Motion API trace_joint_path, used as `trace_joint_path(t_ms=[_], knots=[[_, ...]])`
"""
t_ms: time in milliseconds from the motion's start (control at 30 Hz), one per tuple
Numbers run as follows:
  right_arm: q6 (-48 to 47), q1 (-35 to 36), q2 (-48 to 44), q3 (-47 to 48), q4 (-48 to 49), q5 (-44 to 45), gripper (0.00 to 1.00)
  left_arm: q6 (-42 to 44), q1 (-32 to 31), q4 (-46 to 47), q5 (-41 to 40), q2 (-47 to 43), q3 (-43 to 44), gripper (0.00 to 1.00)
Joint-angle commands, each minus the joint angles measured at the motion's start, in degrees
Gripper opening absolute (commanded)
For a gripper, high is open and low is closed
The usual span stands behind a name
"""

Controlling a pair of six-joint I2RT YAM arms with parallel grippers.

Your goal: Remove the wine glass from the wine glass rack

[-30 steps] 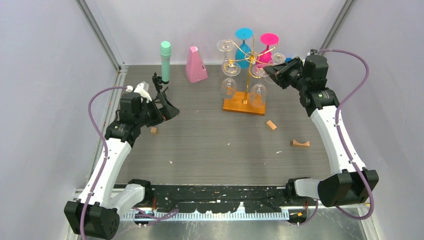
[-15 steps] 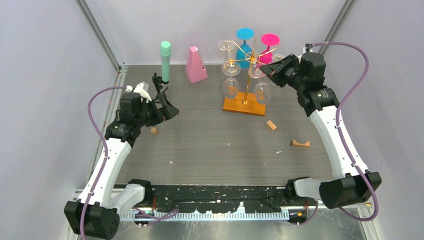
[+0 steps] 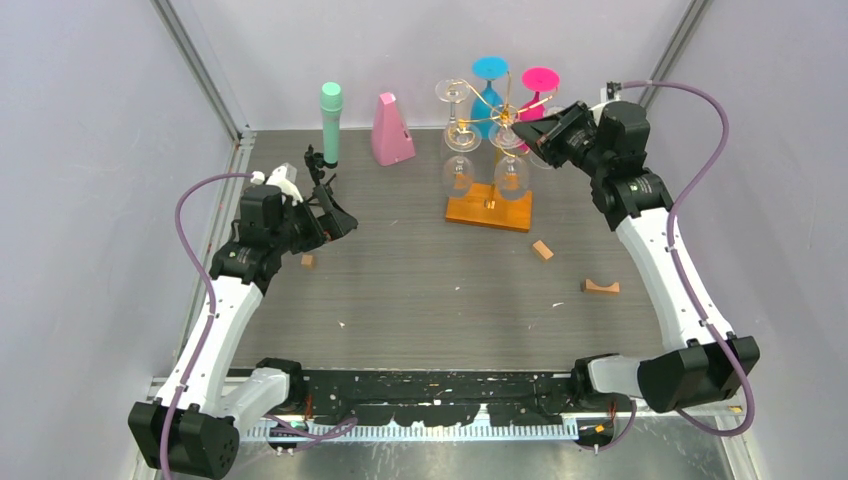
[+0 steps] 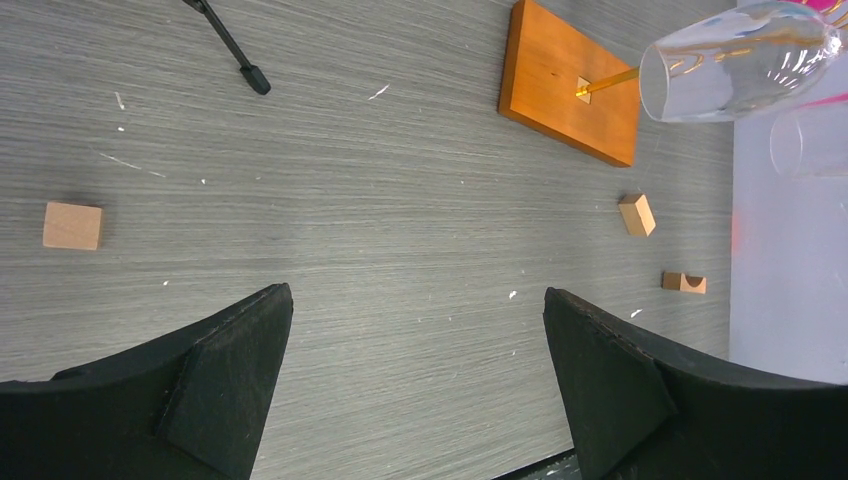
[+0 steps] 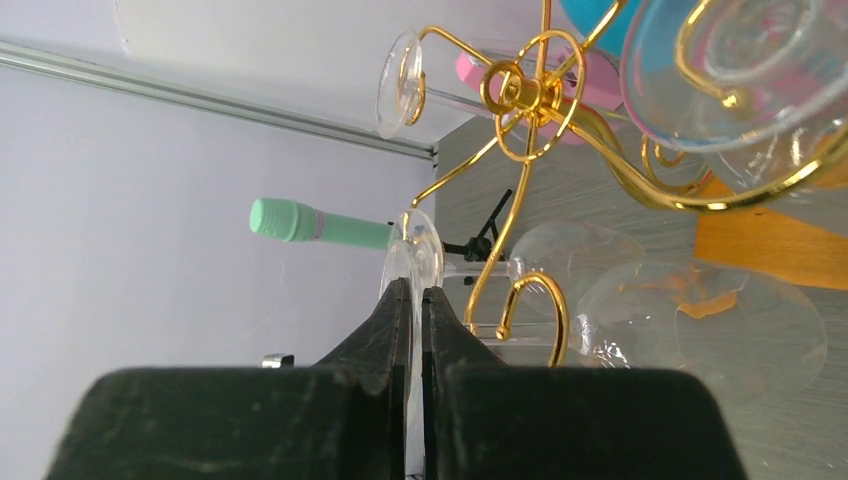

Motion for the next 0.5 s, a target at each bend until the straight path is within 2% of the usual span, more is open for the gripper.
trace_joint_path(t_ms=[0,267,467], knots=[[2.3,0.3,1.6,0.4,9.8,-1.0,0.0,1.5,-0.1,0.5,-1.0,-0.7,1.9,1.0],[1.7,0.3,2.2,1.4,9.1,7.0,0.0,2.8,-0.1,0.7,-1.3,-1.7,2.0,1.0],[1.6,0.4,0.7,1.9,5.0,13.8,0.0,3.4,-0.1,1.0,-1.5,-2.6,1.8,1.0]])
